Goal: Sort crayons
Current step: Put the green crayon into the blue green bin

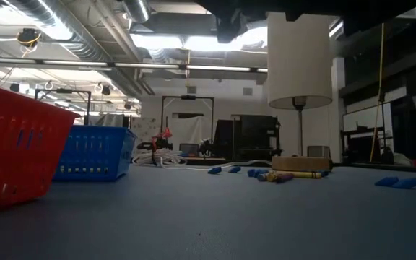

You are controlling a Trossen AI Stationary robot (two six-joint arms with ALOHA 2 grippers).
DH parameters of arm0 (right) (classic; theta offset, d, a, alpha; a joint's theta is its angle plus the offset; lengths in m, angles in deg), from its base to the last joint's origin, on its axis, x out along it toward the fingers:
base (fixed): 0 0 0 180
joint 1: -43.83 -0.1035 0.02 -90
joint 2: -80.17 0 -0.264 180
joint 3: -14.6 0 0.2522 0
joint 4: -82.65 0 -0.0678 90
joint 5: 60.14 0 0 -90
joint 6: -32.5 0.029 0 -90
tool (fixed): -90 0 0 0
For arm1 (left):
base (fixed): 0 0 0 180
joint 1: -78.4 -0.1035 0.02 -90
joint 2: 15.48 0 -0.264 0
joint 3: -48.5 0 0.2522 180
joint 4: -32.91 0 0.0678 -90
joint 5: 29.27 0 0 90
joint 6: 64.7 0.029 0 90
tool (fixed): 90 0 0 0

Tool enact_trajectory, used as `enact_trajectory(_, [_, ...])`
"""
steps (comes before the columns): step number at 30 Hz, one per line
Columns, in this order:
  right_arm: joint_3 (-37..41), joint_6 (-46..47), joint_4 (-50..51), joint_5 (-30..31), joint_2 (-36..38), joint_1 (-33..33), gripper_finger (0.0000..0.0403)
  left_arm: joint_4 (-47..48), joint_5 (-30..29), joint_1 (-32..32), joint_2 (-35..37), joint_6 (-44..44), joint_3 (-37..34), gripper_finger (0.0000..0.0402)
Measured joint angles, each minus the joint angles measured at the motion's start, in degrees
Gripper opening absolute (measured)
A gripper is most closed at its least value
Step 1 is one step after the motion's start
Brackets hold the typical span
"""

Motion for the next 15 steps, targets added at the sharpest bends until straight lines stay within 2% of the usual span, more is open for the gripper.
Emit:
enact_trajectory(6, [0.0,-0.15,0.72,0.99,0.0,-0.07,0.0016,-1.52,-2.57,0.0,0.0,0.15,0.0,0.0118])
enact_trajectory(15, [0.0,-0.15,0.95,1.05,0.0,-0.09,0.0017,-1.53,-2.93,0.0,0.0,0.15,0.0,0.0103])
